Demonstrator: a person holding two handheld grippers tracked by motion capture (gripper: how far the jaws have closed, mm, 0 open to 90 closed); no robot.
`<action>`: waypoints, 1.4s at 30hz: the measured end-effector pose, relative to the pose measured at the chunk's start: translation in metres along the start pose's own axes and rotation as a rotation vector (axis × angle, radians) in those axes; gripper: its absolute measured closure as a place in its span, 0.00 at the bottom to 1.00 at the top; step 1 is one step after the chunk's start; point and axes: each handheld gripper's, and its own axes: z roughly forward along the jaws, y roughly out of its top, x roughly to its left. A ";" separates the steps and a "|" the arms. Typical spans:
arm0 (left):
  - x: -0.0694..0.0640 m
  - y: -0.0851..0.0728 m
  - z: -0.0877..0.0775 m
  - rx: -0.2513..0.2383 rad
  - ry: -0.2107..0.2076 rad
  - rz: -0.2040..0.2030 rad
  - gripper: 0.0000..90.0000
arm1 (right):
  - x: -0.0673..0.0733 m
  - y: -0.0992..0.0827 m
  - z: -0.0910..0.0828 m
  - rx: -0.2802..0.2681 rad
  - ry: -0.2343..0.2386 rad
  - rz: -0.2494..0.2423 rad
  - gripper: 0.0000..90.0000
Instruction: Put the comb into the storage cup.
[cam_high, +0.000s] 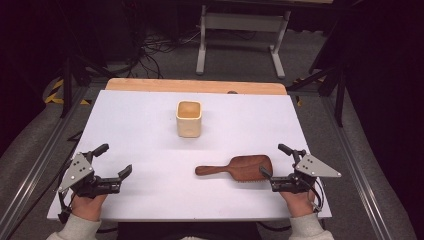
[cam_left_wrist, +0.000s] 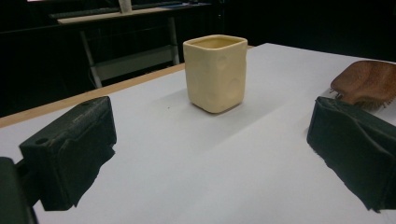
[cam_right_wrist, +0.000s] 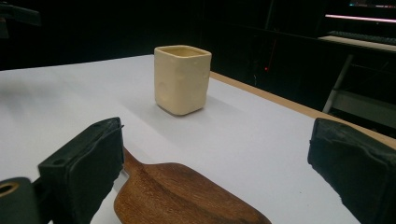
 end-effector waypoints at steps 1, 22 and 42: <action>0.000 0.000 0.000 0.006 0.001 0.004 0.03 | 0.000 0.000 0.000 0.003 0.004 0.004 0.05; 0.000 0.002 -0.001 0.007 0.002 0.020 0.01 | 0.006 0.022 0.028 0.086 0.063 0.022 0.09; 0.003 0.000 -0.002 0.004 0.007 0.004 0.01 | 0.025 0.054 0.088 0.161 0.170 -0.028 0.11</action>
